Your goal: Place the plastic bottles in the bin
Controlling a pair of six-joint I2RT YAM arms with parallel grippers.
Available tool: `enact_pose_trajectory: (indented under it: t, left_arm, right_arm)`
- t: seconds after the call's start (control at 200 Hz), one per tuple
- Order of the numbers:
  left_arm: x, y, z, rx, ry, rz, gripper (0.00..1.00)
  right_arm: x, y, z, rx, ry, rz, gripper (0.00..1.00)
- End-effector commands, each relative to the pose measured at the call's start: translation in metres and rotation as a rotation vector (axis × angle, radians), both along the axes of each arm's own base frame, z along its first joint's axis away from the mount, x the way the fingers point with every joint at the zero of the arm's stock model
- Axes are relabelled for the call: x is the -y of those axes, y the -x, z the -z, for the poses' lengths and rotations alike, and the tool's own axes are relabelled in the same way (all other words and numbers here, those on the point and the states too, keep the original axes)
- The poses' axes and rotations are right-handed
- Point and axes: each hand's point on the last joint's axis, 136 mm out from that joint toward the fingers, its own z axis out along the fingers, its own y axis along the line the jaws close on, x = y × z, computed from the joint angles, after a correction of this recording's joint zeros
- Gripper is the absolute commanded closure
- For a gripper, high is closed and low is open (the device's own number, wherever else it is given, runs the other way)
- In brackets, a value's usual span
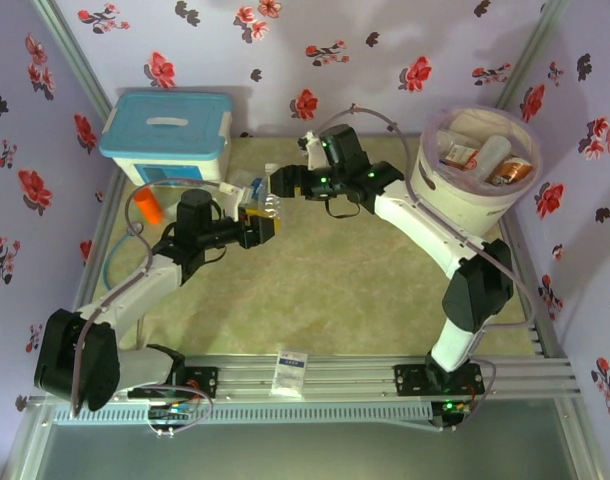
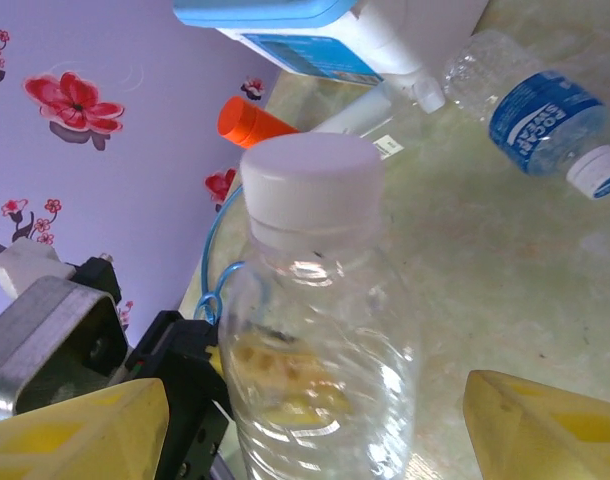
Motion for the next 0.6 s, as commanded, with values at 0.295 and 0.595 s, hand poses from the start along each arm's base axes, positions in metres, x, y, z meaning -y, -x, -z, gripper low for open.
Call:
enact_pose_trajectory:
  t: [0.295, 0.595]
  left_arm:
    - [0.012, 0.005, -0.024, 0.063, 0.047, 0.052, 0.49]
    - [0.011, 0.004, -0.024, 0.074, 0.051, 0.051, 0.49]
  right_arm:
    - [-0.027, -0.013, 0.003, -0.030, -0.044, -0.030, 0.32]
    - [-0.025, -0.017, 0.009, -0.034, -0.020, -0.014, 0.45]
